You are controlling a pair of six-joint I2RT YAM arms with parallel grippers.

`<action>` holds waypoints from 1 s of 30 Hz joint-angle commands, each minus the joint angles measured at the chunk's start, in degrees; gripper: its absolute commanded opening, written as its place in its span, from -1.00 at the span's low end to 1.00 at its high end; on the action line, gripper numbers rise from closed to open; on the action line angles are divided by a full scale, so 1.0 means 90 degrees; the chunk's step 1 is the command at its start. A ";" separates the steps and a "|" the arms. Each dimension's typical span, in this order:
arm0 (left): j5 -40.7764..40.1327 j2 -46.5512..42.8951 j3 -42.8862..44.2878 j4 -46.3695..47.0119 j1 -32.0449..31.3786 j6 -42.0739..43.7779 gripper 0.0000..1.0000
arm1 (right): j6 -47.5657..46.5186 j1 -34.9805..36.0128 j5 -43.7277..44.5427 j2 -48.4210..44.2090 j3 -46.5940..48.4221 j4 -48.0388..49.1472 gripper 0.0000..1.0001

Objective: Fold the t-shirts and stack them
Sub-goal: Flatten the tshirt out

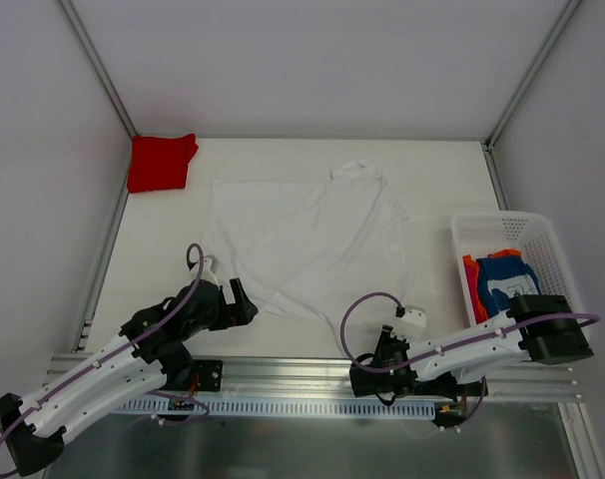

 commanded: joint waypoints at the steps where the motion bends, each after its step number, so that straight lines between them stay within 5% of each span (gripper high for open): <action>1: -0.0055 -0.0025 0.0038 -0.0050 -0.0083 -0.0023 0.96 | 0.0266 -0.0050 -0.0034 0.0077 0.0116 0.1112 -0.25; 10: -0.0094 -0.0045 0.0077 -0.0070 -0.0093 -0.0091 0.93 | 0.0138 -0.0167 -0.0053 0.0028 0.0077 0.1171 -0.99; 17: -0.1490 0.1018 0.0966 -0.1866 -0.0317 -0.1438 0.94 | 0.0060 -0.0206 0.0034 -0.0011 0.0048 0.1161 -0.99; 30: -0.1344 0.2415 0.0556 -0.2238 -0.0697 -0.2620 0.98 | -0.0730 -0.0547 0.0435 -0.0030 0.0077 0.1161 -0.99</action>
